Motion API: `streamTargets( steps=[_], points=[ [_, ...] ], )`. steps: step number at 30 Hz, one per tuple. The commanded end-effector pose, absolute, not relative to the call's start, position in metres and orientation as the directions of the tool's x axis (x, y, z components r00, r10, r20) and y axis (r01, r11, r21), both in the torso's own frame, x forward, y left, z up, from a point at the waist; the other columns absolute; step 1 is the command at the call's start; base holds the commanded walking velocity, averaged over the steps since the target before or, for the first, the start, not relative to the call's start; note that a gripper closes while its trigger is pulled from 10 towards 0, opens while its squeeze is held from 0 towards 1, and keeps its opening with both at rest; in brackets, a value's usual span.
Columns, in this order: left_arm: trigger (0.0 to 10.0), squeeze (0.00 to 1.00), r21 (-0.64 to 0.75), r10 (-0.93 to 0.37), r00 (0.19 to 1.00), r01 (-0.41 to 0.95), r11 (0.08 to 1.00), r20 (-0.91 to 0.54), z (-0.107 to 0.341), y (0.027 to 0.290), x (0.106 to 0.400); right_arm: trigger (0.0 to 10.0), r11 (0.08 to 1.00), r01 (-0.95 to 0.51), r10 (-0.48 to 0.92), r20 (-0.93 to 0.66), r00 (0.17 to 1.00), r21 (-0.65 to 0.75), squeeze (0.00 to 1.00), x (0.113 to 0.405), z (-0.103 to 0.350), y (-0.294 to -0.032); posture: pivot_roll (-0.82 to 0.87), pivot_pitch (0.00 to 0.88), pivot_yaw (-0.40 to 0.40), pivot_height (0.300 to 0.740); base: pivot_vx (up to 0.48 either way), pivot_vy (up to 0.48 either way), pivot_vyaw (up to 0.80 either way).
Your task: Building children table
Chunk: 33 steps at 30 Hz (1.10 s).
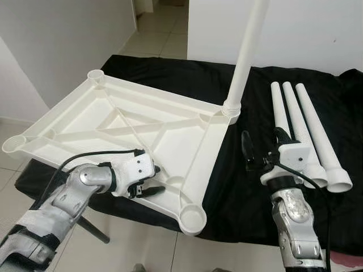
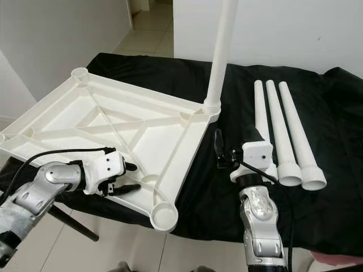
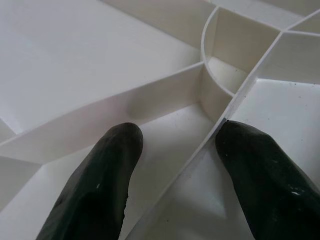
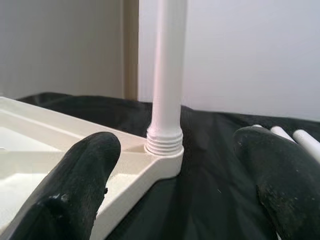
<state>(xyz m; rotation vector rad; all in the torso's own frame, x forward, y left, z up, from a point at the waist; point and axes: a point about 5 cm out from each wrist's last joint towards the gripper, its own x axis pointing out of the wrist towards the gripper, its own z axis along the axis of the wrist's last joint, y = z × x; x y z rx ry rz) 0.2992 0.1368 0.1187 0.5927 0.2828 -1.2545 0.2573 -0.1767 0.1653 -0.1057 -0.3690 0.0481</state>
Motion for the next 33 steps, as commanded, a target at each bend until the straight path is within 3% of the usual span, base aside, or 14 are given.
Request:
streamTargets(
  steps=[1,2,3,4,6,8,9,10,13,14,29,30,32,33],
  points=[
    [10.0,0.0,0.214,-0.771,0.315,0.948,0.234,-0.553,0.108,0.149,0.3,10.0,0.993,-0.027,0.065,0.34,0.938,-0.114,0.0,0.258,0.163,-0.177,-0.01,0.049,0.052,0.74,0.0,0.0,0.0],
    [10.0,0.0,0.212,-0.764,0.313,0.949,0.232,-0.564,0.108,0.15,0.301,10.0,0.993,-0.028,0.066,0.34,0.938,-0.115,0.0,0.258,0.163,-0.176,-0.01,0.048,0.056,0.74,0.0,0.0,0.0],
    [5.0,0.0,0.219,-0.752,0.311,0.95,0.224,-0.581,0.106,0.151,0.304,10.0,0.993,-0.031,0.068,0.338,0.939,-0.114,0.0,0.259,0.163,-0.175,-0.01,0.046,0.062,0.74,0.0,0.0,0.0],
    [5.0,0.0,0.219,-0.752,0.311,0.95,0.224,-0.581,0.106,0.151,0.304,10.0,0.993,-0.031,0.068,0.338,0.939,-0.114,0.0,0.259,0.163,-0.175,-0.01,0.046,0.062,0.74,0.0,0.0,0.0],
    [0.5,0.0,0.222,-0.753,0.312,0.949,0.222,-0.58,0.105,0.149,0.306,10.0,0.993,-0.031,0.068,0.337,0.939,-0.114,0.0,0.26,0.163,-0.174,-0.01,0.046,0.062,0.74,0.0,0.0,0.0],
    [0.7,0.0,0.229,-0.756,0.313,0.948,0.219,-0.574,0.106,0.147,0.307,10.0,0.993,-0.031,0.067,0.336,0.939,-0.113,0.0,0.26,0.163,-0.174,-0.02,0.046,0.064,0.74,0.0,0.0,0.0],
    [3.0,0.0,0.236,-0.761,0.315,0.947,0.216,-0.567,0.107,0.145,0.308,10.0,0.993,-0.03,0.067,0.335,0.94,-0.112,0.0,0.26,0.163,-0.174,-0.02,0.046,0.064,0.74,0.0,0.0,0.0],
    [0.5,0.0,0.246,-0.769,0.319,0.945,0.214,-0.554,0.108,0.141,0.308,10.0,0.994,-0.029,0.064,0.333,0.941,-0.109,0.0,0.26,0.162,-0.174,-0.02,0.047,0.063,0.74,0.0,0.0,0.0],
    [2.6,0.0,0.263,-0.774,0.327,0.941,0.213,-0.542,0.109,0.137,0.309,10.0,0.994,-0.028,0.062,0.331,0.942,-0.107,0.0,0.26,0.162,-0.173,-0.02,0.047,0.063,0.74,0.0,0.0,0.0],
    [10.0,0.0,0.272,-0.779,0.338,0.936,0.222,-0.529,0.109,0.133,0.311,10.0,0.994,-0.027,0.06,0.328,0.943,-0.106,0.0,0.26,0.161,-0.172,-0.02,0.048,0.062,0.74,0.0,0.0,0.0],
    [10.0,0.0,0.335,-0.875,0.33,0.918,0.211,-0.354,0.133,0.1,0.31,10.0,0.995,-0.02,0.048,0.312,0.949,-0.093,0.0,0.263,0.157,-0.167,-0.02,0.04,0.055,0.74,0.0,0.0,0.0],
    [10.0,1.0,0.319,-0.886,0.311,0.926,0.201,-0.343,0.136,0.098,0.309,10.0,0.996,-0.018,0.045,0.309,0.95,-0.09,0.0,0.264,0.156,-0.166,-0.02,0.041,0.054,0.74,0.0,0.0,0.0],
    [10.0,1.0,0.322,-0.898,0.281,0.931,0.17,-0.338,0.141,0.096,0.307,10.0,0.997,-0.008,0.033,0.305,0.952,-0.083,0.0,0.265,0.156,-0.166,-0.02,0.042,0.054,0.74,0.0,0.0,0.0],
    [10.0,0.85,0.318,-0.902,0.268,0.935,0.158,-0.339,0.143,0.097,0.305,10.0,0.997,0.004,0.02,0.301,0.953,-0.078,0.0,0.265,0.155,-0.166,-0.02,0.042,0.055,0.74,0.0,0.0,0.0]
  ],
)
